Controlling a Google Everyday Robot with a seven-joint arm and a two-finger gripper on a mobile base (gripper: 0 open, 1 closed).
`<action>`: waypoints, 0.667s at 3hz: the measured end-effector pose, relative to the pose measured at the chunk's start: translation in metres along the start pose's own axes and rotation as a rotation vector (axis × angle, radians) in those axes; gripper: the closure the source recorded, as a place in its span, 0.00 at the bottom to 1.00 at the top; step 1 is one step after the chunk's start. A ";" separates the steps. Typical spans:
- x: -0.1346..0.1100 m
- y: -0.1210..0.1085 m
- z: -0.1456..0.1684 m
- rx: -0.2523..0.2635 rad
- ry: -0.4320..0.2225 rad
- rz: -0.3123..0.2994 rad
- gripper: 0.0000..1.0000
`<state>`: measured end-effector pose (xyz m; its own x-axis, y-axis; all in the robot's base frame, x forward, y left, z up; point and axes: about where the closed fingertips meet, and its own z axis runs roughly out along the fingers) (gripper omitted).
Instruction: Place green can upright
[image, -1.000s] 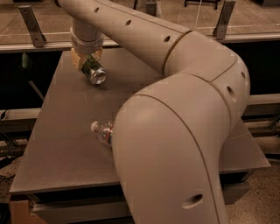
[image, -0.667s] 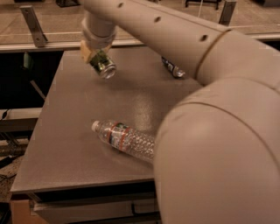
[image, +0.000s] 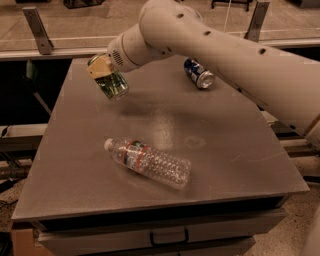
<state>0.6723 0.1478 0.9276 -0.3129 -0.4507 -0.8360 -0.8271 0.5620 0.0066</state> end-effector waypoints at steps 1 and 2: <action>-0.022 -0.013 -0.020 -0.042 -0.233 0.060 1.00; -0.013 -0.054 -0.054 -0.080 -0.391 0.112 1.00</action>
Offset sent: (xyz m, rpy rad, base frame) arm -0.0189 -0.2060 0.1017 0.3628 -0.7174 0.2421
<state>0.6959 0.0857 0.9673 -0.2151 -0.0839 -0.9730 -0.8368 0.5296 0.1393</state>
